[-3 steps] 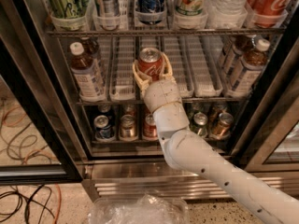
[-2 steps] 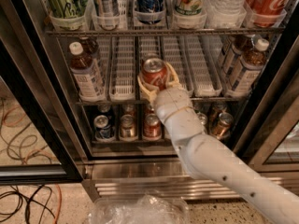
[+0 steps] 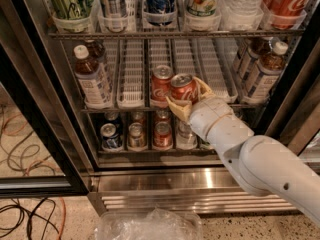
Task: Pick coke can from middle shelf of fridge
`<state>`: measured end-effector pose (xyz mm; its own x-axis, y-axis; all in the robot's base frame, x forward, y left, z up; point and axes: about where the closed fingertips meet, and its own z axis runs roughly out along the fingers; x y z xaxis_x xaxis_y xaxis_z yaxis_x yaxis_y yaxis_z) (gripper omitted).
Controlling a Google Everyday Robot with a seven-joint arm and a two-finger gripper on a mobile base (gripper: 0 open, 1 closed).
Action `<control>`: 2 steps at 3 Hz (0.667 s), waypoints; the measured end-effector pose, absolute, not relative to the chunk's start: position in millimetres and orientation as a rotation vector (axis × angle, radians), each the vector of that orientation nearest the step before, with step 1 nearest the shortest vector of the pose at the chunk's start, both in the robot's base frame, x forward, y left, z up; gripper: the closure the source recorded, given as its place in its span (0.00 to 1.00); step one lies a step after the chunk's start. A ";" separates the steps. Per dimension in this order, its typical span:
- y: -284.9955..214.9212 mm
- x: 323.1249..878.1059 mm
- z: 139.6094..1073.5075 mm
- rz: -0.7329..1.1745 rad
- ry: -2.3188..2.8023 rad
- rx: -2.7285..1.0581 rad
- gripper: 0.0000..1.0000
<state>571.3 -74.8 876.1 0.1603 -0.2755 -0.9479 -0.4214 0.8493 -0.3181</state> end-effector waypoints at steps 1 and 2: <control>-60.4 561.7 868.5 0.165 1.436 -0.668 1.00; -60.1 561.7 868.7 0.166 1.435 -0.668 1.00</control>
Offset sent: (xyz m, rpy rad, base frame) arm -0.0092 0.0129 -0.0079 -0.0215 0.0247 0.0702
